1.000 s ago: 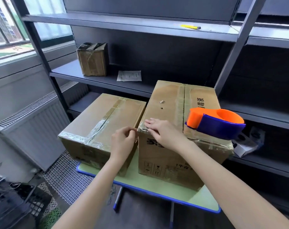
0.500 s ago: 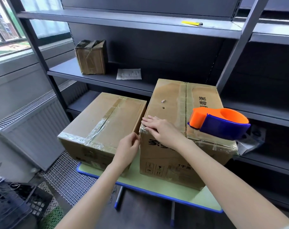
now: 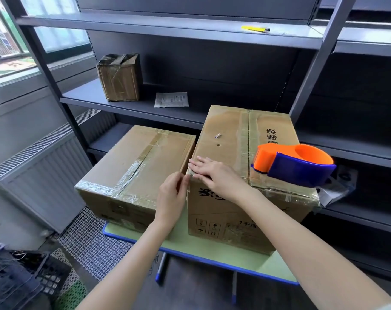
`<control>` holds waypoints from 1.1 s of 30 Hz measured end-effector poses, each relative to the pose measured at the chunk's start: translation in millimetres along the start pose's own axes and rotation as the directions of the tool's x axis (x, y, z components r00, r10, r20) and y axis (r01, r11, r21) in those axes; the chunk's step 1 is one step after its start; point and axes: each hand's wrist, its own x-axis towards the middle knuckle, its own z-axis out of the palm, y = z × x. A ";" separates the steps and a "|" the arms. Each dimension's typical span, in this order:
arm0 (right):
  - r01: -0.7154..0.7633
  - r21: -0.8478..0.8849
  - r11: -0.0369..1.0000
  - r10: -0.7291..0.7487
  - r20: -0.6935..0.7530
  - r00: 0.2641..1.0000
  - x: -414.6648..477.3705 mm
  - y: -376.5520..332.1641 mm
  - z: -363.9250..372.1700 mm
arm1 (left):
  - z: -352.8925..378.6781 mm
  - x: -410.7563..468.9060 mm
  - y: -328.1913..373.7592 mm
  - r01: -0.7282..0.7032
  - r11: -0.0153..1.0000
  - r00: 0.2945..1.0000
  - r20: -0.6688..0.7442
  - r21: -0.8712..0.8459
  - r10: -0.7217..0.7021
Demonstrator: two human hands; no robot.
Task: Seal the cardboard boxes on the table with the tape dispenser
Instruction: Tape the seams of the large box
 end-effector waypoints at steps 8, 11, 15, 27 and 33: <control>-0.002 -0.014 1.000 0.002 0.006 1.000 2.1 0.1 1.8 | -0.7 4.4 -12.1 0.297 0.931 0.954 0.102 -0.213 -0.281; -0.001 -0.059 0.998 0.002 0.007 1.000 0.2 -0.8 1.5 | 0.6 11.3 -14.4 0.378 0.877 0.922 0.204 -0.298 -0.328; 0.014 -0.120 0.993 -0.017 -0.020 1.000 -1.6 -5.5 2.8 | -1.3 11.1 -13.4 0.413 0.784 0.906 0.296 -0.464 -0.302; 0.045 -0.222 0.974 -0.037 0.040 0.999 -22.8 5.8 -9.5 | -8.3 0.7 9.8 -0.018 0.998 0.998 -0.054 -0.052 0.015; -0.040 -0.230 0.972 0.050 0.037 0.998 -57.9 20.5 -27.1 | 24.2 3.6 28.8 -0.369 0.924 0.929 0.064 0.101 0.364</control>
